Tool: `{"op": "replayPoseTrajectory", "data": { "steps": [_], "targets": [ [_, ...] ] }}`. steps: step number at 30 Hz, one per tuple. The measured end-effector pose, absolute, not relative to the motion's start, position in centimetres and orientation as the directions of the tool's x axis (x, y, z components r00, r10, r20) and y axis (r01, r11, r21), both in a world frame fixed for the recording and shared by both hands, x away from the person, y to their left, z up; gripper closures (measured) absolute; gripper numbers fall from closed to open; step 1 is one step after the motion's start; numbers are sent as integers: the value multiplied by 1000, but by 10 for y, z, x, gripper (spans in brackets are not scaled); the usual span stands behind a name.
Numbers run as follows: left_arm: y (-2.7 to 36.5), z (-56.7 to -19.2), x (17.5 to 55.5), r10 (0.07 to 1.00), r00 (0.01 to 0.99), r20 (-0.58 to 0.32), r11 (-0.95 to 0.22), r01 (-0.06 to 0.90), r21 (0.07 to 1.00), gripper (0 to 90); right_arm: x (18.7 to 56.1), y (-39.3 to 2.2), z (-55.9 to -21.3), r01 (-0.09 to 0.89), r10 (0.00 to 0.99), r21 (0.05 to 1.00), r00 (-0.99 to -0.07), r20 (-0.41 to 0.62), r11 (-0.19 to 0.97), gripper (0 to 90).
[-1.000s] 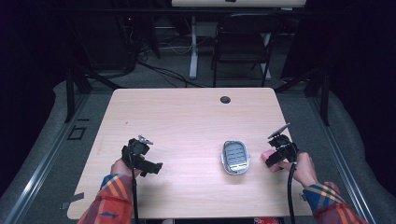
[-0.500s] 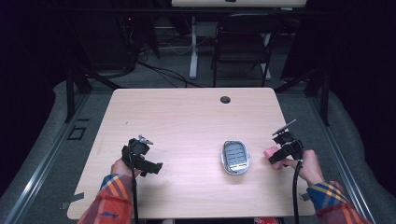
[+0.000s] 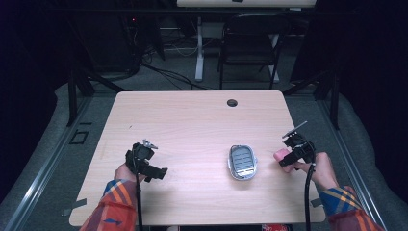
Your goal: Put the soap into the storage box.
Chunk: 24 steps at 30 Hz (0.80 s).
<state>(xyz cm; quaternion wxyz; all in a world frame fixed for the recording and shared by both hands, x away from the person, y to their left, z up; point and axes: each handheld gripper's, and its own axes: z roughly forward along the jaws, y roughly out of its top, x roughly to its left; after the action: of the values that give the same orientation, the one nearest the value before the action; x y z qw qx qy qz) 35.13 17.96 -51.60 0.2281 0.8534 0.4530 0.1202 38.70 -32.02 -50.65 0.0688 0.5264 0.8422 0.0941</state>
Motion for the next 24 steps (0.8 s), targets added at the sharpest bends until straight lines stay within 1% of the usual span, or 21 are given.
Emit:
{"op": "replayPoseTrajectory", "data": {
  "steps": [9,17,18,20,21,24],
  "targets": [
    [179,-516,352,827,563,2,-490,719,493,1,387,-323,-499,871,901,245,-433,-23,425,373],
    [180,-516,352,825,565,3,-493,718,491,2,388,-320,-490,860,890,244,-455,-36,449,372],
    [179,-516,352,826,564,3,-493,719,491,2,388,-320,-491,859,893,257,-449,-40,444,372],
    [179,-516,352,826,563,3,-492,719,491,2,389,-319,-488,855,888,252,-459,-41,453,372],
    [179,-516,352,826,563,3,-492,719,491,2,389,-317,-488,857,894,272,-446,-37,439,372],
    [179,-516,352,826,563,3,-492,719,490,2,390,-317,-484,851,885,254,-464,-44,460,372]
  ]
}}
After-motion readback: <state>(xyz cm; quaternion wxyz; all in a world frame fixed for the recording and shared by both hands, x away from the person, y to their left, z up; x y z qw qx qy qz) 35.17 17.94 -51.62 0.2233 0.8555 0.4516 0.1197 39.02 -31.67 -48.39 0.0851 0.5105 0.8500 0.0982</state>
